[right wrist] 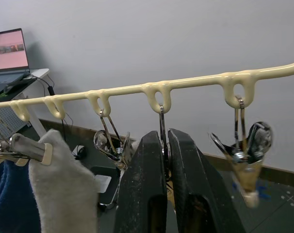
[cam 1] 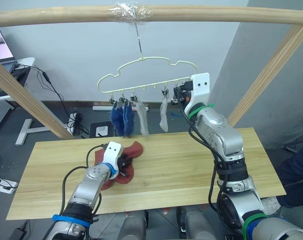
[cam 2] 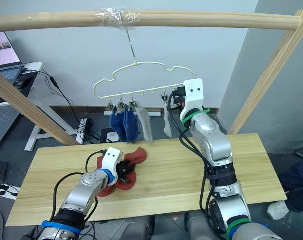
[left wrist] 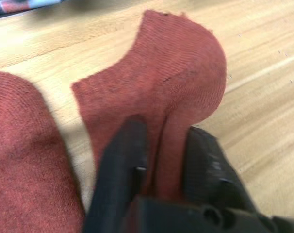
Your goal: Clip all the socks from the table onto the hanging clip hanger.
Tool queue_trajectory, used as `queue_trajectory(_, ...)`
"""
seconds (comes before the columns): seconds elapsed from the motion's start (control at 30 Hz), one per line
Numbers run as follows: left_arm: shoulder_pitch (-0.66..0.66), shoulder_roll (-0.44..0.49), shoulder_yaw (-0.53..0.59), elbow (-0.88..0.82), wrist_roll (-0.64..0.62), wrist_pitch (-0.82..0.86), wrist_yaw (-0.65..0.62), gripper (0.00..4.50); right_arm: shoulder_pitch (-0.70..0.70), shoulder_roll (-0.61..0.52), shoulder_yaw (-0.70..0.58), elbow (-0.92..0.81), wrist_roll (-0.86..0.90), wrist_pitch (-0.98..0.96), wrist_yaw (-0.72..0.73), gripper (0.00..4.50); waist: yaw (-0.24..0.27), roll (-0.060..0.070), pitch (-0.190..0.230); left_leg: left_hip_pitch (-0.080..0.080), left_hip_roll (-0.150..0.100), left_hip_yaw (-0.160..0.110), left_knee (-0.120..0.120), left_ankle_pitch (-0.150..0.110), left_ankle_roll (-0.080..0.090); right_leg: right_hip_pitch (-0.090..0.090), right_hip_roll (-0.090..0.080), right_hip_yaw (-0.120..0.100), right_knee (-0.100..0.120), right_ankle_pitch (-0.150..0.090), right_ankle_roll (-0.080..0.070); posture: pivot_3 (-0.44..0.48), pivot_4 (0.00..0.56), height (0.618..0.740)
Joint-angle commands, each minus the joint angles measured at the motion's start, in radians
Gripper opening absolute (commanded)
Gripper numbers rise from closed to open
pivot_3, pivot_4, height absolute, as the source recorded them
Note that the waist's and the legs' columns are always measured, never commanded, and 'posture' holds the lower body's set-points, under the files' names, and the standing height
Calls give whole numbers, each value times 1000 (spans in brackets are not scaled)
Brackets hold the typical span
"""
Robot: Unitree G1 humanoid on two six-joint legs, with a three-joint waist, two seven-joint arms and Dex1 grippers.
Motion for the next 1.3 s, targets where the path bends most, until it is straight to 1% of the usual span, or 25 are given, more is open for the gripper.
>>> queue_trajectory(0.03,26,-25,-5,-30,-32,-32,-47,167,-29,-19,-28,-18,11,-1,17,0,0,0,0,0,0,0,0,0,0,0,0,0,0,0,0,70,228,740)
queue_trajectory(0.07,30,-38,5,-54,-57,-35,-58,31,-34,-21,-37,-19,22,13,22,0,0,0,0,0,0,0,0,0,0,0,0,0,0,0,0,70,228,740)
queue_trajectory(0.2,39,-104,48,-187,-186,-30,-121,31,-54,-35,-101,-45,95,116,36,0,1,0,0,-1,0,-1,0,0,0,0,-3,-1,-1,0,-1,74,229,740)
queue_trajectory(0.27,38,-115,44,-247,-220,-30,-153,31,-68,-37,-152,-57,149,188,32,0,1,0,1,-2,0,-2,0,0,0,0,-3,-2,-1,1,-1,73,231,740)
queue_trajectory(0.33,35,-120,29,-295,-230,-63,-176,31,-93,-28,-228,-63,220,290,2,0,1,0,1,-2,0,-1,0,0,0,0,-3,-2,-1,1,-1,70,228,740)
queue_trajectory(0.43,24,-144,20,-357,-257,-66,-176,31,-149,-3,-356,-59,327,448,-64,0,1,0,1,-1,-1,-1,0,0,0,0,-3,-1,-1,0,-1,70,228,740)
queue_trajectory(0.53,11,-177,-3,-389,-247,-85,-156,31,-191,-3,-429,-57,391,575,-100,0,2,0,1,-2,-1,-1,0,0,0,0,-3,-1,-1,0,-1,58,223,740)
queue_trajectory(0.63,0,-210,-24,-401,-237,-100,-136,31,-220,6,-485,-53,431,663,-141,0,3,0,1,-2,-2,-1,0,0,1,1,-3,-1,-1,0,-1,52,221,740)
queue_trajectory(0.8,-46,-273,-6,-388,-235,-121,-63,31,-233,0,-511,-61,459,735,-167,0,3,0,1,-2,-2,0,0,0,1,1,-3,-2,-1,0,0,52,219,740)
queue_trajectory(0.97,-60,-281,4,-378,-229,-143,-31,31,-232,-7,-521,-66,468,759,-181,0,2,0,1,-2,-2,0,0,0,1,1,1,-1,-1,0,0,51,216,740)
queue_trajectory(1.3,-83,-291,-11,-371,-228,-148,-25,31,-243,6,-541,-69,486,786,-201,0,3,0,1,-2,-2,0,0,0,1,1,1,-2,-1,0,1,52,214,740)
